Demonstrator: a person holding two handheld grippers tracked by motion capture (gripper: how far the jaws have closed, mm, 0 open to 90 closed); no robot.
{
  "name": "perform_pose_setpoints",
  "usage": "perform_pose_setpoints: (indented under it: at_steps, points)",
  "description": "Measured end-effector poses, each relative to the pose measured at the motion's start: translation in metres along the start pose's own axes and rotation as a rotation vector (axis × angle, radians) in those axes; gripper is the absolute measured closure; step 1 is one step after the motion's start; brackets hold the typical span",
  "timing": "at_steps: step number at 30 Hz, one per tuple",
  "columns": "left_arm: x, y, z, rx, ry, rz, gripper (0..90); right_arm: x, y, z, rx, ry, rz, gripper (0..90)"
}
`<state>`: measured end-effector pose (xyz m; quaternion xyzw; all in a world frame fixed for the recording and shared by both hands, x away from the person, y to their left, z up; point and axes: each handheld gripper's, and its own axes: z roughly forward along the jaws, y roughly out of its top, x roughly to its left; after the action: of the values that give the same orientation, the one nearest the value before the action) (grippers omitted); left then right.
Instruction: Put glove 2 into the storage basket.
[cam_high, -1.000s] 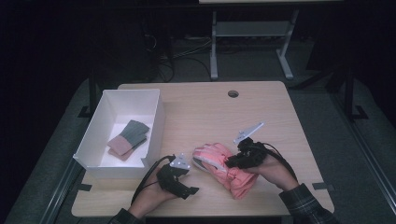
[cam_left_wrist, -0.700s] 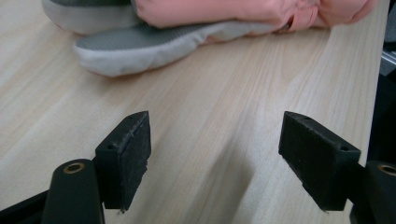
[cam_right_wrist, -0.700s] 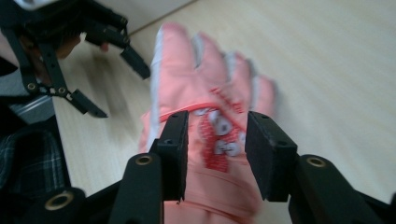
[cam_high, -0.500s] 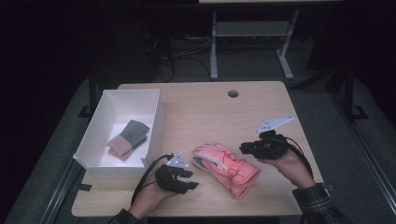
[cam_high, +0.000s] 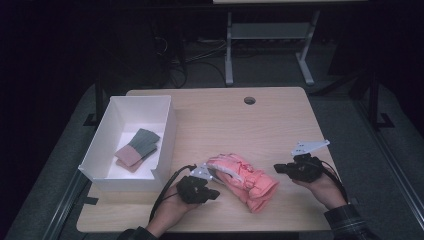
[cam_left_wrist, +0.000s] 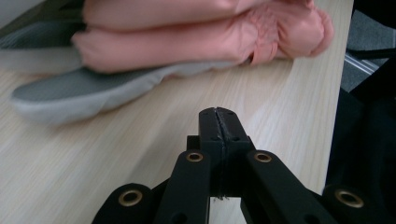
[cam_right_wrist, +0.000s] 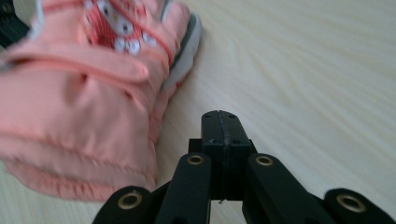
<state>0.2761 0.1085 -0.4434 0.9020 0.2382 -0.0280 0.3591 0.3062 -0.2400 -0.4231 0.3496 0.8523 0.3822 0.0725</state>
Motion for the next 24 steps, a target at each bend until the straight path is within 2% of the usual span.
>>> perform_pose_setpoints:
  at_steps: [4, 5, 8, 9, 13, 19, 23, 24]
  points:
    - [0.002, 0.009, 0.011, 0.015, 0.015, 0.009, 89.6, 0.000, -0.012, 0.010, 0.036, 0.011, -0.009, 90.0]
    - [0.005, 0.011, 0.013, 0.010, 0.007, 0.001, 89.6, 0.003, -0.015, 0.016, 0.057, 0.026, -0.013, 90.0]
    - [0.006, 0.013, 0.016, -0.002, 0.008, -0.022, 89.6, 0.008, -0.016, 0.020, 0.075, 0.038, -0.019, 90.0]
    - [0.008, 0.017, 0.017, -0.005, 0.011, -0.018, 89.6, 0.011, -0.017, 0.023, 0.089, 0.048, -0.023, 90.0]
    - [0.012, 0.022, 0.018, -0.010, 0.017, -0.017, 89.6, 0.015, -0.020, 0.027, 0.102, 0.063, -0.023, 90.0]
    - [0.023, 0.029, 0.021, -0.019, 0.019, -0.044, 89.6, 0.023, -0.026, 0.025, 0.095, 0.099, -0.020, 90.0]
    - [0.030, 0.034, 0.024, -0.027, 0.021, -0.052, 89.5, 0.032, -0.030, 0.025, 0.093, 0.126, -0.024, 90.0]
    - [0.032, 0.036, 0.024, -0.027, 0.018, -0.054, 89.5, 0.038, -0.031, 0.027, 0.091, 0.149, -0.032, 90.0]
